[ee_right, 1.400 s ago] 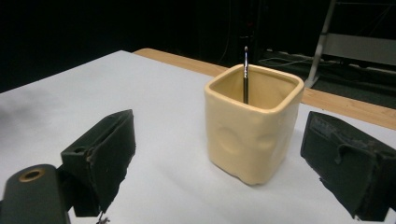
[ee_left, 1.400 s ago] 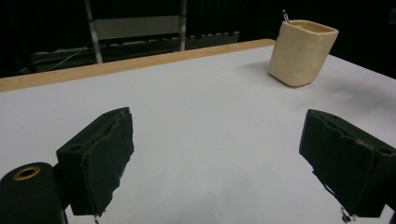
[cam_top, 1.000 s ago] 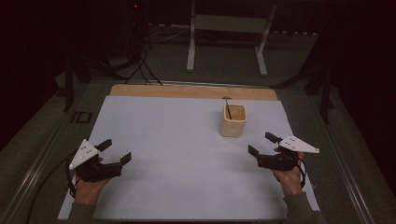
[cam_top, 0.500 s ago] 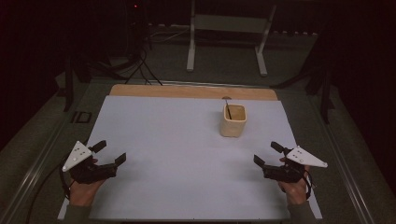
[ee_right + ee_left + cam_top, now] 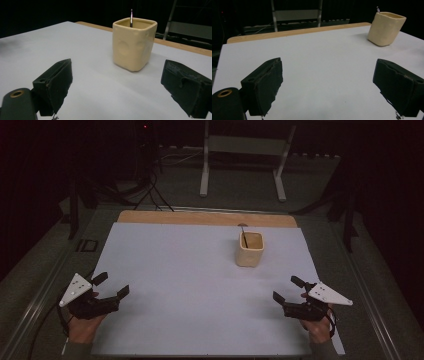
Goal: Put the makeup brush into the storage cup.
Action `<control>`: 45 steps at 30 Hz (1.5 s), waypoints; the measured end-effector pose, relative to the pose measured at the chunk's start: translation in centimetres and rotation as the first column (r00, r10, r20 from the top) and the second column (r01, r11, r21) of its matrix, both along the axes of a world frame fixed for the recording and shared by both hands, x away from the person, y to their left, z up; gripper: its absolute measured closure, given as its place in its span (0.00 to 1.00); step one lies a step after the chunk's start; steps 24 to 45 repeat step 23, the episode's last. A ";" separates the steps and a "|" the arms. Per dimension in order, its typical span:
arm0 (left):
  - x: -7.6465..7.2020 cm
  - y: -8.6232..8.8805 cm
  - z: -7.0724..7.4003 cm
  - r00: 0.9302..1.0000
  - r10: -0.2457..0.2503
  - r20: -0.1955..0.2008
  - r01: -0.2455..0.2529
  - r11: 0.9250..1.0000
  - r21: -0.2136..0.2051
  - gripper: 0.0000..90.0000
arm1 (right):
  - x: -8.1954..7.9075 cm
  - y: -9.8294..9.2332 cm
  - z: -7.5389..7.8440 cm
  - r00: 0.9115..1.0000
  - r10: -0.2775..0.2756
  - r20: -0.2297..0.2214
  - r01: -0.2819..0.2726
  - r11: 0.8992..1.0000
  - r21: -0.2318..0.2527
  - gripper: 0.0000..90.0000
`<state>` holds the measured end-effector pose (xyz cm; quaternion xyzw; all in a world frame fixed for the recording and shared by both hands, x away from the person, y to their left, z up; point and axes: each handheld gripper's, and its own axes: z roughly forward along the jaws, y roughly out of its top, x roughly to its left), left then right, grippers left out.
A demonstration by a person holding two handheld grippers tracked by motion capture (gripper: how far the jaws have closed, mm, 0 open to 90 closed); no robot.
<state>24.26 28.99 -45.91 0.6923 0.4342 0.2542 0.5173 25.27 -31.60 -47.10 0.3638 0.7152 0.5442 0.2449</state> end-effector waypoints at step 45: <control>-0.4 1.0 -0.5 1.000 0.026 0.012 -0.027 1.000 0.009 0.08 | -0.9 -0.8 -0.3 1.000 0.023 0.011 -0.023 1.000 0.005 0.11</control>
